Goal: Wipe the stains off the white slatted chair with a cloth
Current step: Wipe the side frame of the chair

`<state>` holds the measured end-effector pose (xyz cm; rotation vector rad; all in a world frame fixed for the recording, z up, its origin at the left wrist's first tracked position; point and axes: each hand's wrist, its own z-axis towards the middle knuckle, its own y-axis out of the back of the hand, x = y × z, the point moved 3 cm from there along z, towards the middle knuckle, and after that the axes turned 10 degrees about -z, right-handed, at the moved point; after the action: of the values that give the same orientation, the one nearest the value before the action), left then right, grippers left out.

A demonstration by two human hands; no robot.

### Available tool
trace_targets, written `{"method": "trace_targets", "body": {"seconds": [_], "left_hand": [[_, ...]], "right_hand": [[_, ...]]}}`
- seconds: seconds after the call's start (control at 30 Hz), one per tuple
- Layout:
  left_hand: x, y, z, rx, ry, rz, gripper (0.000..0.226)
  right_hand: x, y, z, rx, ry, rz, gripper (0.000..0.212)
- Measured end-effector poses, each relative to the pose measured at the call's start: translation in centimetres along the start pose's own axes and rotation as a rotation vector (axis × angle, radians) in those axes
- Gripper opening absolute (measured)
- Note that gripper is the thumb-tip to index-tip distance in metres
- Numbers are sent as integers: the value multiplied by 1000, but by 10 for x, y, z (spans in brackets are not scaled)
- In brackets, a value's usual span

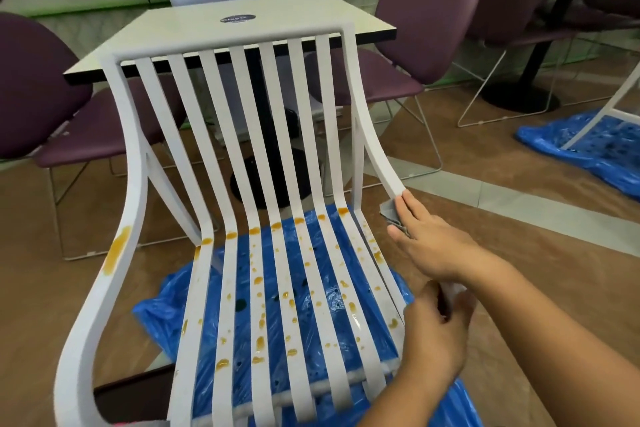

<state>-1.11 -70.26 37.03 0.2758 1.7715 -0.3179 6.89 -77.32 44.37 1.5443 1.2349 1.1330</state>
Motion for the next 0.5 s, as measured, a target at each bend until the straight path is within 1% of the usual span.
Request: {"method": "trace_targets", "body": {"seconds": [0.07, 0.1, 0.17, 0.2, 0.27, 0.3, 0.33, 0.4, 0.43, 0.5], "left_hand": [[7, 2, 2, -10, -12, 127, 9], [6, 3, 4, -4, -36, 195, 9], [7, 5, 6, 8, -110, 256, 23], [6, 5, 8, 38, -97, 258, 24], [2, 8, 11, 117, -26, 258, 13], [0, 10, 14, 136, -1, 214, 14], [-1, 11, 17, 162, 25, 116, 14], [-2, 15, 21, 234, 79, -49, 3], [-5, 17, 22, 256, 96, -109, 11], [-6, 18, 22, 273, 185, -238, 34]], "right_hand": [[-3, -11, -28, -37, 2, -25, 67], [-3, -17, -40, -66, 10, -44, 67], [-4, -24, -52, -129, 25, -77, 68], [-4, -24, -53, -144, 21, -87, 68], [-2, -20, -40, -156, 1, -98, 67], [0, -17, -29, -162, -3, -109, 66], [1, -13, -14, -161, -3, -119, 66], [4, -4, 20, -139, 1, -114, 66], [6, 1, 36, -120, 2, -97, 66], [11, 10, 63, -87, 2, -54, 65]]}}
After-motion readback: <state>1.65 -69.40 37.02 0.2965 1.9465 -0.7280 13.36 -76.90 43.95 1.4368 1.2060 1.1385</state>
